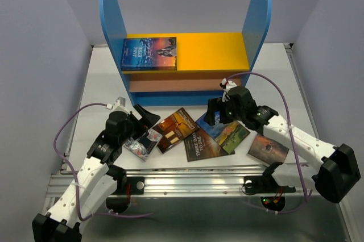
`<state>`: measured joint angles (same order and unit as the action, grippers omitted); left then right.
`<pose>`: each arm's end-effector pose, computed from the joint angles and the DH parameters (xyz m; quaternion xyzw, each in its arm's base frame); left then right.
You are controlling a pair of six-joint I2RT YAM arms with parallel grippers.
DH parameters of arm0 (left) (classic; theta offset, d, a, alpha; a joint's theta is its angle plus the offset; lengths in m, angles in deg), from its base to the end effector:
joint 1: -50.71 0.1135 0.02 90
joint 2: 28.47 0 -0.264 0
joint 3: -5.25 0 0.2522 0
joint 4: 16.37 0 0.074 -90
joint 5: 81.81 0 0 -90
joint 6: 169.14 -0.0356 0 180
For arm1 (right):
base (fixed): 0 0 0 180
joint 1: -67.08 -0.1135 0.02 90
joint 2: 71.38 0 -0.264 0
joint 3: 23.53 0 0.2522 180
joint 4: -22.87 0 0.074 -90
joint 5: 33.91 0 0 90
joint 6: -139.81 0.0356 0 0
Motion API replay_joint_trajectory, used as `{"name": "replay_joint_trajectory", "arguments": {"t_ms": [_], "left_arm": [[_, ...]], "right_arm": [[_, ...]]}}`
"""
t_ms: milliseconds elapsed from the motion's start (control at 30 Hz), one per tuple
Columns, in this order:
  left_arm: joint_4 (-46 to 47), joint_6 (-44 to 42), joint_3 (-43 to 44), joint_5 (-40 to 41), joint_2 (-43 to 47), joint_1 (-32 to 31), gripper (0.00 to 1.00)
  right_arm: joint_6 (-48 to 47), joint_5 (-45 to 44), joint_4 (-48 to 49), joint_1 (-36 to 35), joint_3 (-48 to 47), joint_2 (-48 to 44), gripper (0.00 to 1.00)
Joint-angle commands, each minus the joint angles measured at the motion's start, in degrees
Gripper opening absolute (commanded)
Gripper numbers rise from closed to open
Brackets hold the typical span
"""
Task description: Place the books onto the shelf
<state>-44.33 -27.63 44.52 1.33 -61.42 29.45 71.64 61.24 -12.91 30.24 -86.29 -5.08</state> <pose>0.1390 -0.0586 0.2445 -0.1830 0.8060 -0.3725 0.4221 0.1984 0.1526 0.2703 -0.1370 0.8926 0.2449 0.3528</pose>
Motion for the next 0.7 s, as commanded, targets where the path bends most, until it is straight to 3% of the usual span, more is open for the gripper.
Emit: {"name": "replay_joint_trajectory", "arguments": {"t_ms": [0, 200, 367, 500, 667], "left_arm": [[7.86, 1.67, -3.01, -2.9, -2.29, 0.07, 0.99], [12.17, 0.26, -2.49, -4.57, -7.47, 0.07, 0.99], [15.59, -0.88, -1.7, -7.12, -10.55, -1.24, 0.99], [20.07, 0.26, -1.53, -6.86, -13.97, -7.72, 0.99], [27.27, 4.21, -1.17, -6.68, -19.34, -14.68, 0.99]], "right_arm": [[3.04, 0.92, 6.72, -0.34, 1.97, 2.6, 1.0], [2.96, 2.94, 10.95, -0.34, 1.01, 8.57, 1.0], [5.42, -4.88, 8.67, 1.41, 1.96, 9.2, 1.0], [5.86, -9.62, 5.77, 5.1, 3.2, 8.15, 1.0], [4.99, -6.91, 5.15, 13.09, 5.31, 6.38, 1.0]]}}
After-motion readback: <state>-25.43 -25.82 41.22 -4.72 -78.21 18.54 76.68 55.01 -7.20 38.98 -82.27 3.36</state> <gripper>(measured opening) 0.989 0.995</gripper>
